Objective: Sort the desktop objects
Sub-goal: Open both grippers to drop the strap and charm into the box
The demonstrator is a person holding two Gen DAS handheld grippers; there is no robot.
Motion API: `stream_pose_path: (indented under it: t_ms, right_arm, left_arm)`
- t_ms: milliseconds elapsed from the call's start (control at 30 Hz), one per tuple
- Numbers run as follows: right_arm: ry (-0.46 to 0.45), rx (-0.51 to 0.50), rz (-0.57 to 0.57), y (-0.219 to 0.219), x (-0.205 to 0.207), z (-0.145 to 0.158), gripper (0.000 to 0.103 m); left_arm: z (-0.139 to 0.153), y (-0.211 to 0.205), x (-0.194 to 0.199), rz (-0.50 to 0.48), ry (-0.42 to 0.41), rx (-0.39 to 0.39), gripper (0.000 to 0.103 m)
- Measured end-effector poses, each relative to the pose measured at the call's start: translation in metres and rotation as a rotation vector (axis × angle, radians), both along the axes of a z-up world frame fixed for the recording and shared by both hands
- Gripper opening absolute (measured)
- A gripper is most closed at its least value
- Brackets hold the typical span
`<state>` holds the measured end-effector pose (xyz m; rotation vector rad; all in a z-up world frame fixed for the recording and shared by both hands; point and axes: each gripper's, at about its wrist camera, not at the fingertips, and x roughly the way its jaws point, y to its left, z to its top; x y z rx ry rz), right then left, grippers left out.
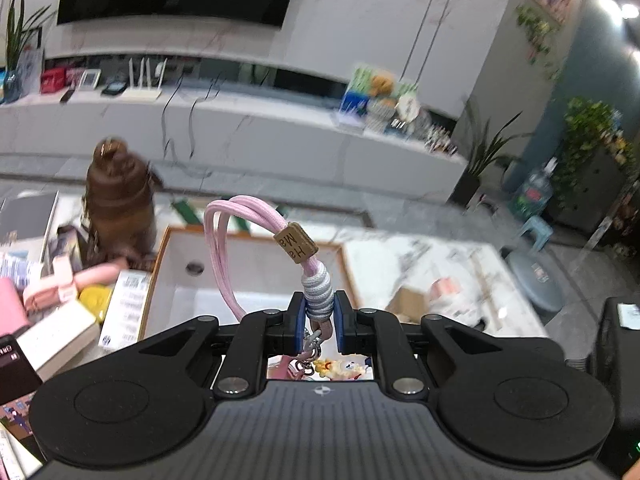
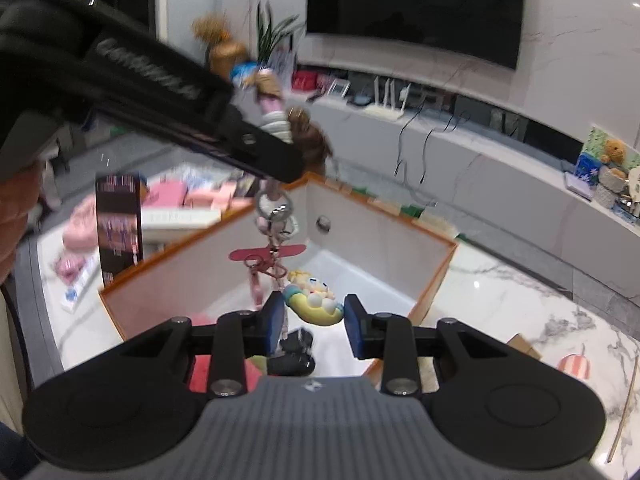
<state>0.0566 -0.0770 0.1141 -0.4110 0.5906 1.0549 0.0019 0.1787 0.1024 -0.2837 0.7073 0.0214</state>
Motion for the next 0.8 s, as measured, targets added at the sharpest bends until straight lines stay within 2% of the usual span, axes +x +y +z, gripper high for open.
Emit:
stream_pose_path:
  t_ms: [200,567,700,800]
  right_arm:
    - [0.009,-0.087,0.034,0.031,-0.007,-0.025,0.034]
    - [0.015,-0.154,0.042,0.043,-0.01,-0.048,0.032]
    - [0.017,-0.152,0.04,0.041,-0.012,-0.049,0.032]
    - [0.016,-0.148,0.041,0.039,-0.014,-0.047,0.032]
  left_arm:
    - [-0.037,0.015,0.011,0.031,0.109,0.013,0.016]
    - [-0.072,0.024,0.02,0.041,0.212,0.021,0.016]
    - [-0.078,0.027,0.021,0.06,0.239,0.031,0.029]
    - [-0.078,0.027,0.021,0.068,0.245,0.038,0.032]
